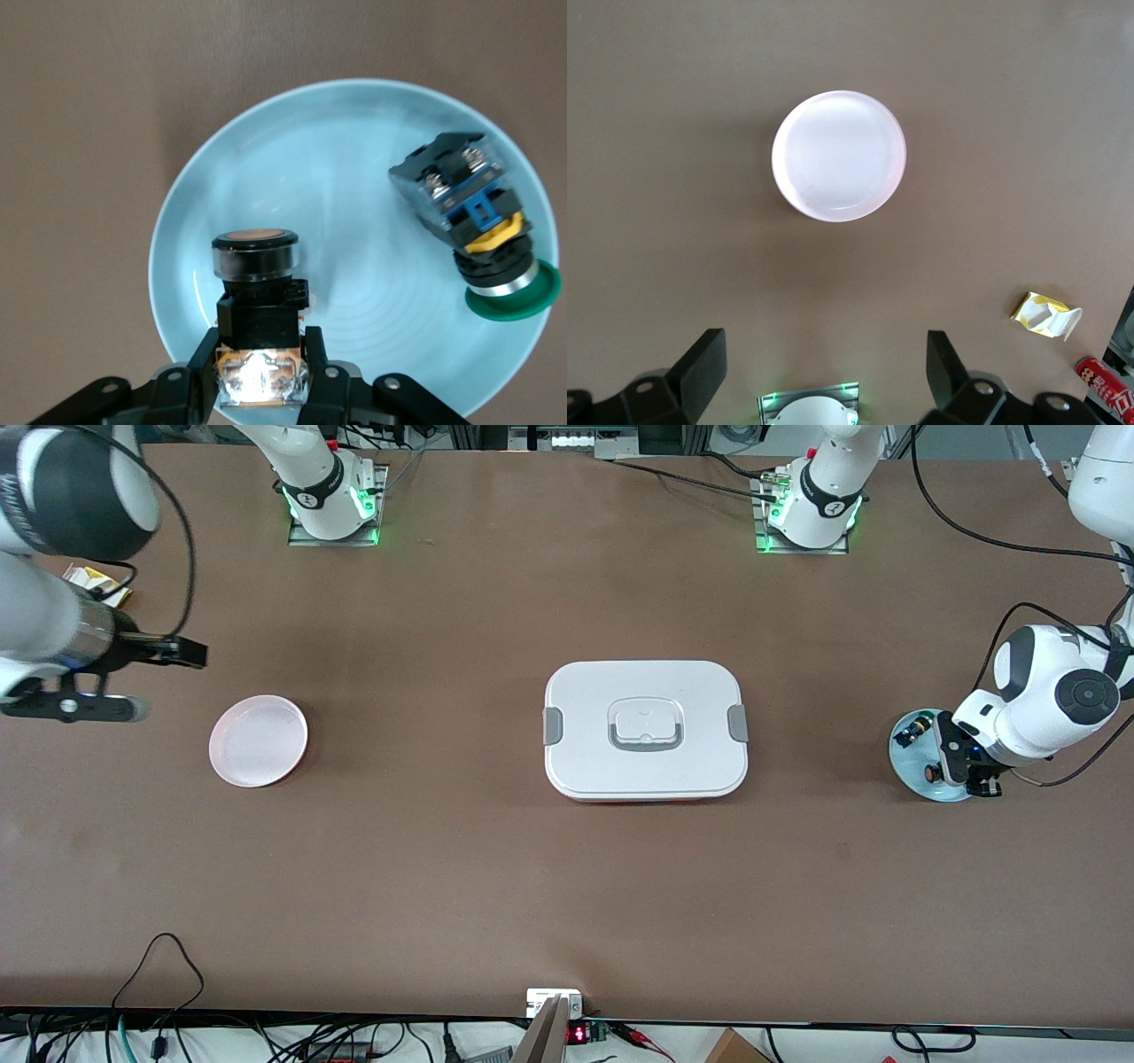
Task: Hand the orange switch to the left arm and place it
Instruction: 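Open the left gripper to release the switch on the blue plate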
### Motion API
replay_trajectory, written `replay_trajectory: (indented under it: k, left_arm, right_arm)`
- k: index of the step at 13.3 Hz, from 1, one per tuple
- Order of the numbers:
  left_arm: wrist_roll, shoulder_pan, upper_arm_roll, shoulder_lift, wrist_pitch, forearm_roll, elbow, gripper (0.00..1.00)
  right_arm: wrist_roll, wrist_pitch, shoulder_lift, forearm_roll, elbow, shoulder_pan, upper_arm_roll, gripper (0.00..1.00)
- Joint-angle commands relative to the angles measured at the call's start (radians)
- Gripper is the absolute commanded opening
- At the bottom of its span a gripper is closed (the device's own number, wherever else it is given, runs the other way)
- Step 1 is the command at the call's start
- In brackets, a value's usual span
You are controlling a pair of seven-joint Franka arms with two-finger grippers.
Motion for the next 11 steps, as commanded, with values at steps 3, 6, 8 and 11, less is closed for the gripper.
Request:
replay_trajectory:
  k: [3, 6, 8, 11]
  left_arm:
    - [0.014, 0.029, -0.015, 0.021, 0.025, 0.035, 0.01, 0.35]
    - [0.07, 0.036, -0.017, 0.018, 0.022, 0.037, 0.01, 1.0]
    - [0.077, 0.036, -0.02, 0.012, 0.02, 0.037, 0.01, 1.0]
    - [0.082, 0.035, -0.046, -0.043, -0.059, 0.035, 0.013, 1.0]
  right_arm:
    - [0.013, 0.001, -0.052, 0.142, 0.025, 0.053, -0.098, 1.0]
    - [-0.077, 0.058, -0.087, 0.14, -0.062, 0.045, -0.101, 1.0]
    - [-0.089, 0.147, -0.141, 0.14, -0.165, 0.04, -0.105, 1.0]
    - [-0.088, 0.193, -0.181, 0.143, -0.231, 0.043, -0.105, 1.0]
